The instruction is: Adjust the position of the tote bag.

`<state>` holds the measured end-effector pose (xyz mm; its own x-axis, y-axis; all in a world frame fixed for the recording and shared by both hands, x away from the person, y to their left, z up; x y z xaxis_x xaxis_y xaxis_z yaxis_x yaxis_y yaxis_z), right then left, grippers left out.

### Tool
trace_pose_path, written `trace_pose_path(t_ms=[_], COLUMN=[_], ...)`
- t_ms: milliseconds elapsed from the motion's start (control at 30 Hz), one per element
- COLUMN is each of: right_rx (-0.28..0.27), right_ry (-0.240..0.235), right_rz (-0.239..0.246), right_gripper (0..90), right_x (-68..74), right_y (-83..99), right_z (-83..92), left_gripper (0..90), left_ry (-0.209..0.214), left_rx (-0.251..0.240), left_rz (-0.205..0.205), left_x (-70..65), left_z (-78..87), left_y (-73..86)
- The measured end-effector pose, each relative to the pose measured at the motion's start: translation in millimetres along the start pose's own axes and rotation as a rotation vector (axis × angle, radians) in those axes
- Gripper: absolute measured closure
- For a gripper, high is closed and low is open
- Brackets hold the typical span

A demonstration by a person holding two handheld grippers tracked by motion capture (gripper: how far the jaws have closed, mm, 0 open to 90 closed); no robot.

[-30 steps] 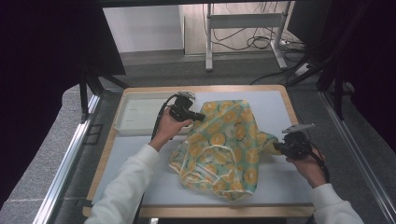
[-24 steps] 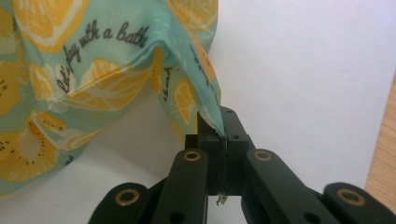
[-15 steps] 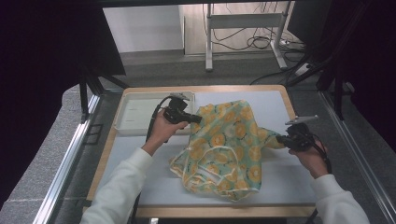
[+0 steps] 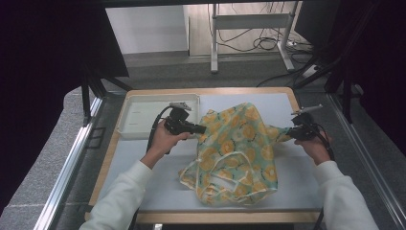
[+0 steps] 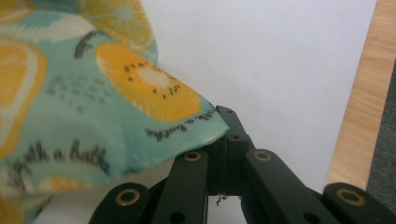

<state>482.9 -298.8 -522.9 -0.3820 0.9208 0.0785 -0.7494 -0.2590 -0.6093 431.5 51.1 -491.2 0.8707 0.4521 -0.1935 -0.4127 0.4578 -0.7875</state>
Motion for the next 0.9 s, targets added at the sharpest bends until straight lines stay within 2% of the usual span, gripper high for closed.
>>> trace_pose_path(t_ms=[233, 367, 567, 700, 900], right_rx=[0.031, 0.03, 0.025, 0.027, 0.031], right_ry=[0.012, 0.015, 0.016, 0.02, 0.014], right_rz=[0.008, 0.018, 0.02, 0.013, 0.005], right_gripper=[89.2, 89.2, 89.2, 89.2, 89.1], right_x=[-7.3, -8.0, -8.8, -9.1, -11.1], right_y=[-19.2, -37.6, -50.0, -53.4, -47.1], right_z=[-16.9, -25.9, -33.7, -39.8, -37.2], left_gripper=[89.7, 89.7, 89.7, 89.6, 89.5], left_ry=[0.031, 0.041, 0.051, 0.039, 0.037], left_rx=[-0.019, -0.026, -0.035, -0.029, -0.029], left_rz=[-0.018, -0.031, -0.042, -0.052, -0.033], left_x=[-20.1, -31.9, -45.7, -48.5, -43.3], left_z=[3.2, 5.2, 5.8, 3.7, 0.6], left_y=[3.5, 5.5, 7.5, 9.7, 12.9])
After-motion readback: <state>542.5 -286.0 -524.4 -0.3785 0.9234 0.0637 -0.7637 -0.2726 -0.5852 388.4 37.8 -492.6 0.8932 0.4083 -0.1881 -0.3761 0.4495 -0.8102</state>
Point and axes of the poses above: each handheld gripper's, and its own axes: z roughly backward along the jaws, y roughly out of its underside, x roughly to its left, the point moved 8 cm from there along -z, roughly forward along the jaws, and after that the axes turned 10 degrees about -z, right-handed, at the moved point
